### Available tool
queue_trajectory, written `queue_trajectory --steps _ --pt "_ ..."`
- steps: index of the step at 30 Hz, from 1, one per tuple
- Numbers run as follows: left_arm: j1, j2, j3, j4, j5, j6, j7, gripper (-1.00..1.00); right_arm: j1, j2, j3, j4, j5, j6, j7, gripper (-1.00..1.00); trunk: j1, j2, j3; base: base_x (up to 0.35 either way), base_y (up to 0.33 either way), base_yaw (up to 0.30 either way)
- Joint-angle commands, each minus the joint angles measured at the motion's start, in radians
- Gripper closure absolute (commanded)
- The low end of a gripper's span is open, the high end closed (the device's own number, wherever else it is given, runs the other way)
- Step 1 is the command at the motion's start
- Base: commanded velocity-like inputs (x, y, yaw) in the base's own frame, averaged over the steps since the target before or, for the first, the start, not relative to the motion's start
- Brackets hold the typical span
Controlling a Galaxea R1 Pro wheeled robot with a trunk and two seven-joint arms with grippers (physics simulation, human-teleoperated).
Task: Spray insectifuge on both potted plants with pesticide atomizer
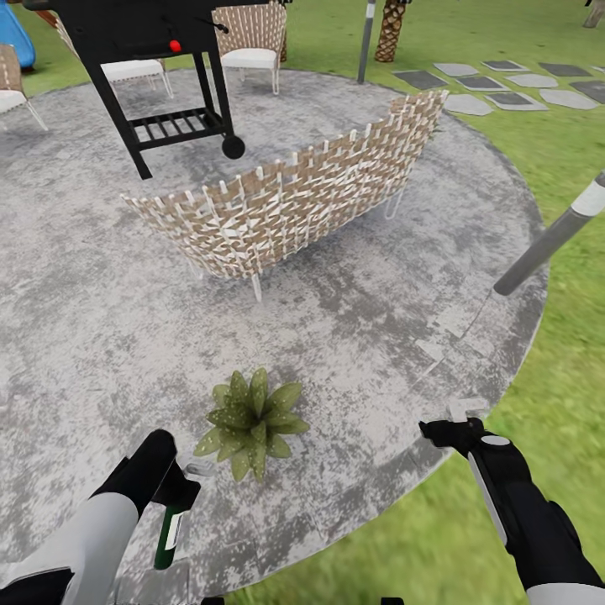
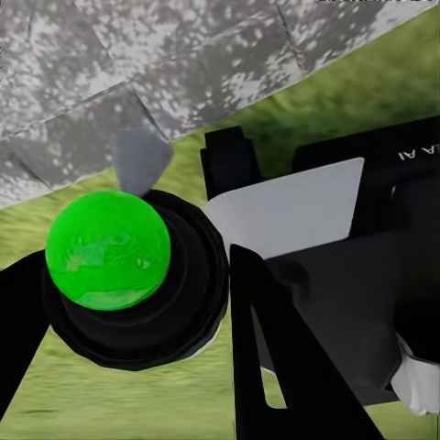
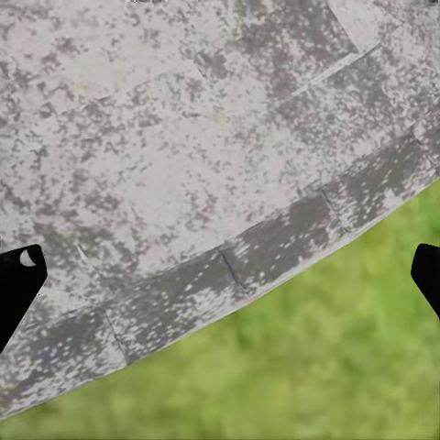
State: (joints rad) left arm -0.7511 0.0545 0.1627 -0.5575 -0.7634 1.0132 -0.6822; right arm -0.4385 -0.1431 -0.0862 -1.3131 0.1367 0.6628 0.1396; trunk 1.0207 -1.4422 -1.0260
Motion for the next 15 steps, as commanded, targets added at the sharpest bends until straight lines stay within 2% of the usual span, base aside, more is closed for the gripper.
queue_trajectory --steps 1,7,15 --pt "-0.001 -0.001 0.005 -0.001 -0.011 0.002 -0.010 1.00 0.000 0.000 -0.001 -0.002 0.011 0.005 0.010 -1.00 0.000 0.000 -0.002 0.153 0.000 0.190" --pt "-0.001 -0.001 0.005 -0.001 -0.011 0.002 -0.010 1.00 0.000 0.000 -0.001 -0.001 0.010 0.005 0.010 -1.00 0.000 0.000 -0.008 0.102 -0.114 0.204" --pt "-0.001 -0.001 0.005 -0.002 -0.011 0.002 -0.008 1.00 0.000 0.000 -0.001 -0.001 0.010 0.005 0.011 -1.00 0.000 0.000 -0.016 0.002 -0.268 0.207"
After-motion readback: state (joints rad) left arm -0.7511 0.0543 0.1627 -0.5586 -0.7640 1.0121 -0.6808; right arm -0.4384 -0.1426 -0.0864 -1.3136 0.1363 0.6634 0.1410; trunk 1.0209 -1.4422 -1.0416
